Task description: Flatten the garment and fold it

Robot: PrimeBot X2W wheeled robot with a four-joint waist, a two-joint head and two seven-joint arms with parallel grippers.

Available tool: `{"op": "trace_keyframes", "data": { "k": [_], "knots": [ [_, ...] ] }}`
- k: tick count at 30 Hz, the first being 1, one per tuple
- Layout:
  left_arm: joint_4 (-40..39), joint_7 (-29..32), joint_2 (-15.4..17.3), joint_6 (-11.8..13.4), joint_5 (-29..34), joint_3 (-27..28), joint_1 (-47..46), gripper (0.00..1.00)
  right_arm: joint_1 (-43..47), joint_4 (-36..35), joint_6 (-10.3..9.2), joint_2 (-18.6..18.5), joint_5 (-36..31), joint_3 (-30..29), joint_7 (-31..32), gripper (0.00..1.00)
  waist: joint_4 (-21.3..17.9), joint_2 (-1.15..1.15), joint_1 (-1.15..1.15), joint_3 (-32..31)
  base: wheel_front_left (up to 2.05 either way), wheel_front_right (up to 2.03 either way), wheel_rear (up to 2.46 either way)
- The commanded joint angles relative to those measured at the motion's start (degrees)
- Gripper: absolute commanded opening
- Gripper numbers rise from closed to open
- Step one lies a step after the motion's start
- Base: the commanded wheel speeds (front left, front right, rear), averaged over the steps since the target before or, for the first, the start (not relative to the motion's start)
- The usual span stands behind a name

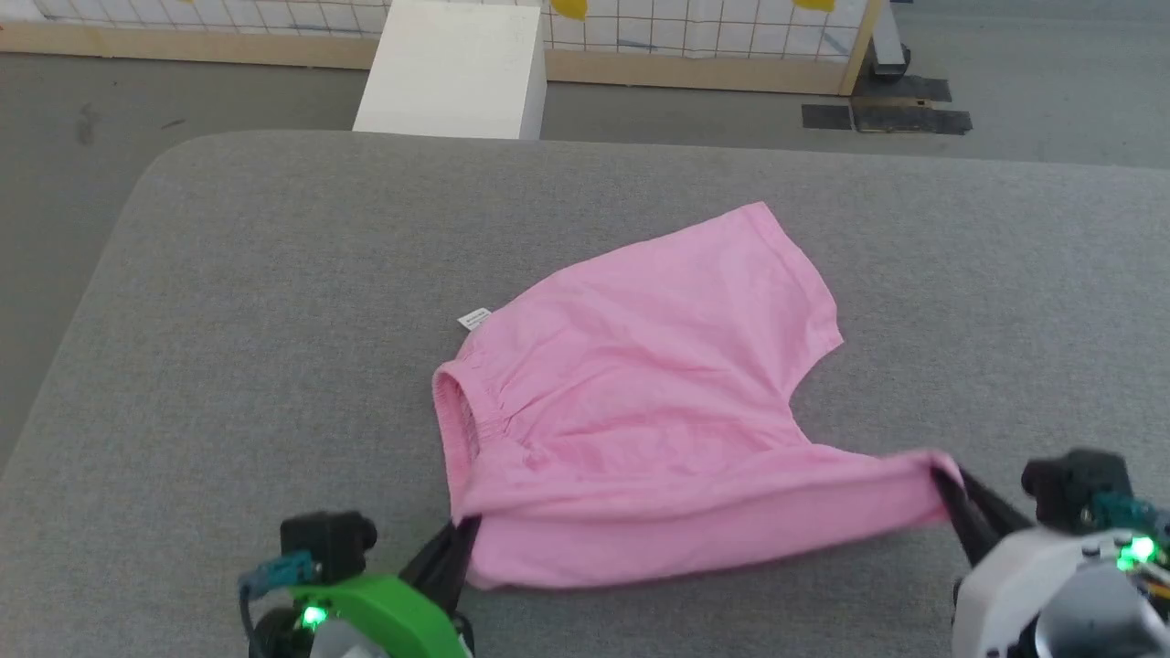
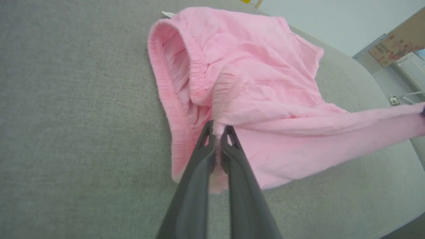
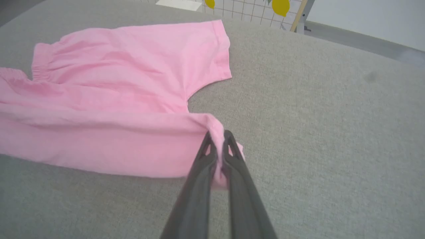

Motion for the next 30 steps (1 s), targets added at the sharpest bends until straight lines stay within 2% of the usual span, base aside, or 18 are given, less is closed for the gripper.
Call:
{"op": "trace_keyframes", "data": {
  "k": [1, 8, 16, 24, 30],
  "knots": [
    [0.74, -1.05, -0.53, -0.41, 1.52, -0.10, -2.78, 0.00, -3.24, 0.43, -0.11, -0.82, -0.53, 0.57, -0.76, 0.00, 0.41, 0.00, 0.01, 0.20, 0.00, 0.00, 0.00],
    [6.44, -4.19, -3.87, -1.39, 2.89, -0.24, -12.55, 0.00, -17.83, 7.61, -0.11, -6.07, -0.20, 4.46, -1.82, 0.00, 1.97, 0.00, 0.01, 2.82, 0.00, 0.00, 0.00],
    [14.32, -7.13, -7.03, 0.11, 3.73, 1.49, -22.34, 0.00, -35.92, 20.44, -0.11, -11.15, 0.38, 10.96, -4.78, 0.00, 4.08, 0.00, 0.01, 8.14, 0.00, 0.00, 0.00],
    [21.09, -8.87, -8.85, 1.30, 4.17, 2.44, -29.43, 0.00, -51.64, 34.67, -0.11, -13.41, 0.85, 17.94, -7.50, 0.00, 6.71, 0.00, 0.01, 14.73, 0.00, 0.00, 0.00],
    [25.35, -9.67, -9.96, 2.57, 4.44, 2.61, -33.39, 0.00, -60.37, 44.82, -0.11, -14.28, 1.68, 23.54, -6.19, 0.00, 8.70, 0.00, 0.01, 18.91, 0.00, 0.00, 0.00]
  ]
}}
